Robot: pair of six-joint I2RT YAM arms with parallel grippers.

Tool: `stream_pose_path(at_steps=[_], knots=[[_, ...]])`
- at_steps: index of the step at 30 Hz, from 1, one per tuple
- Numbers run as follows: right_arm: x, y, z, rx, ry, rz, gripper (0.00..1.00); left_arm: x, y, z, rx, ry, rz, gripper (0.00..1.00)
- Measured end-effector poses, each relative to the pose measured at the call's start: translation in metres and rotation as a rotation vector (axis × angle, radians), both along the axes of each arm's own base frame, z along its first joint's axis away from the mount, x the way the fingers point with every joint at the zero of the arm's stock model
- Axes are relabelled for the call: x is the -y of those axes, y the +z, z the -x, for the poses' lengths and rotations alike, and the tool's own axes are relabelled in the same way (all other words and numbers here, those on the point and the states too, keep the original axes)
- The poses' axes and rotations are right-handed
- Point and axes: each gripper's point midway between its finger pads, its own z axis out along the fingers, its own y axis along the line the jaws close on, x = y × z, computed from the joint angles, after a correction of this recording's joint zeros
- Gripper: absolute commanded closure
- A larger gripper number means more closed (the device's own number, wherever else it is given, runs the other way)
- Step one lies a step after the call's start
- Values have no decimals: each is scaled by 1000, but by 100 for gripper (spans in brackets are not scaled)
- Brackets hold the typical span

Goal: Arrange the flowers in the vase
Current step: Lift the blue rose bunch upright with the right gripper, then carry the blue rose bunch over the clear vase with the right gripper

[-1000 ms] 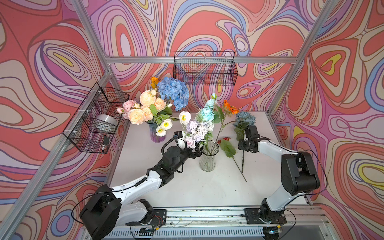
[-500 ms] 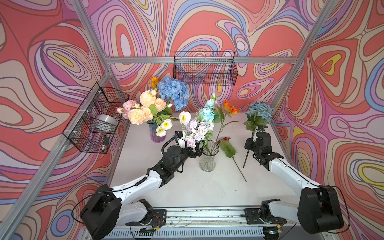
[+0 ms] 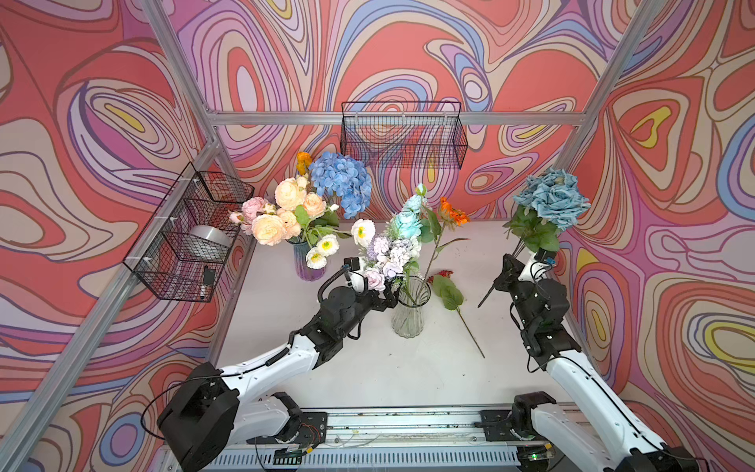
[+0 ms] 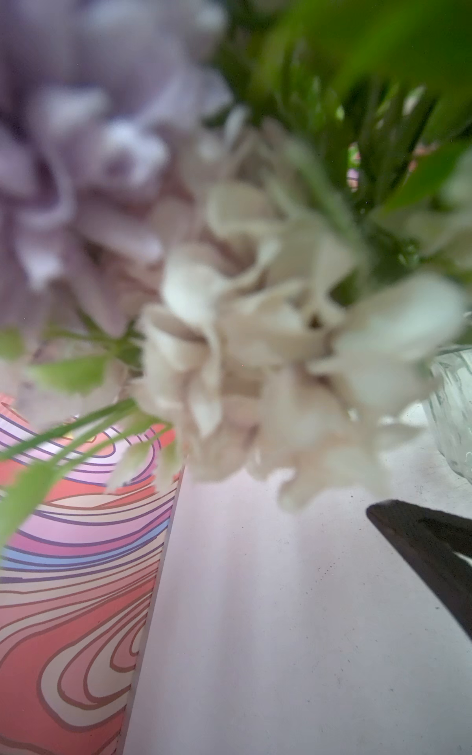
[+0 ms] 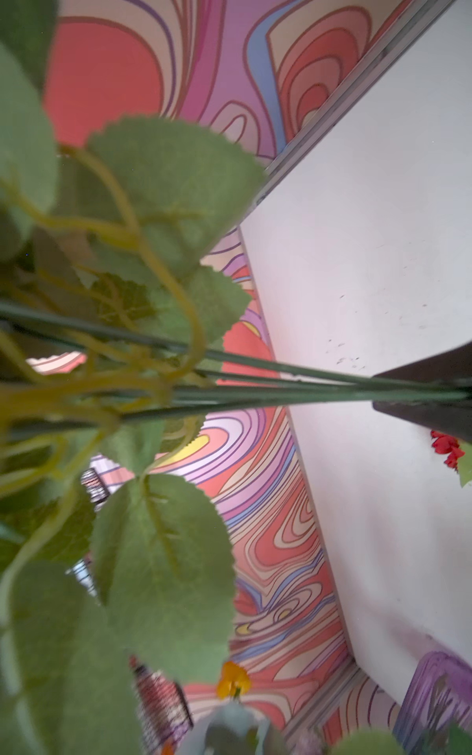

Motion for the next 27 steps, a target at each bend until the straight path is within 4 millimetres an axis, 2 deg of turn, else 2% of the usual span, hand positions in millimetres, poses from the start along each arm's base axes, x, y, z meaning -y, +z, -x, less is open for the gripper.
stream_pose_path(at_steps=[7, 15, 23, 27], knots=[[-16, 49, 22, 162, 108, -38, 100, 0, 0, 0, 0, 0, 0, 1], [-46, 103, 39, 259, 308, -87, 100, 0, 1, 0, 1, -1, 1, 1], [-83, 136, 53, 243, 550, -111, 100, 0, 1, 0, 0, 0, 0, 1], [-96, 143, 61, 238, 641, -130, 100, 0, 1, 0, 0, 0, 0, 1]])
